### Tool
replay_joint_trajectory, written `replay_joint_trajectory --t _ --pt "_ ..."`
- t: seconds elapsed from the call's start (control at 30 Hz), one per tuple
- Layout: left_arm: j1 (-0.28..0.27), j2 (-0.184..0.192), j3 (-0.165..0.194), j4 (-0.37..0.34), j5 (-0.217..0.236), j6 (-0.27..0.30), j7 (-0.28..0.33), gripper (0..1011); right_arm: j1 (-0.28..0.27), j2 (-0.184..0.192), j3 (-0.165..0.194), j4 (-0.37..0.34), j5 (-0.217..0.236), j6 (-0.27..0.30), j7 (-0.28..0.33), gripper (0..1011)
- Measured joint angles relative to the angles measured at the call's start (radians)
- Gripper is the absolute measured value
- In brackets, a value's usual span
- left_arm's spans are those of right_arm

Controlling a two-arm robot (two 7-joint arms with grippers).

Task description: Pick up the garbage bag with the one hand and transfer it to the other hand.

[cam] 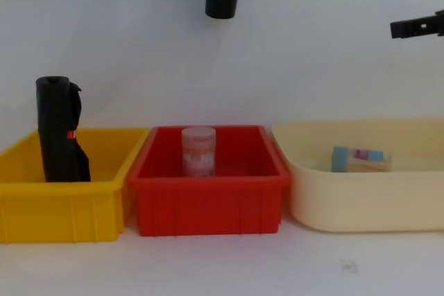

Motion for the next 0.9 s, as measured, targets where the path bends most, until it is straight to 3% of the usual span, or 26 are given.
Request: replay_joint_trajectory --t 0.3,0.9 --pt "0.000 0.000 0.000 0.000 0.000 0.000 0.000 483 0.036 -0.009 -0.027 0.042 0.002 -0.043 0.031 1001" --pt "0.000 0.000 0.000 0.000 0.000 0.000 0.000 483 0.184 -0.076 -0.128 0.238 0.026 -0.217 0.190 1002"
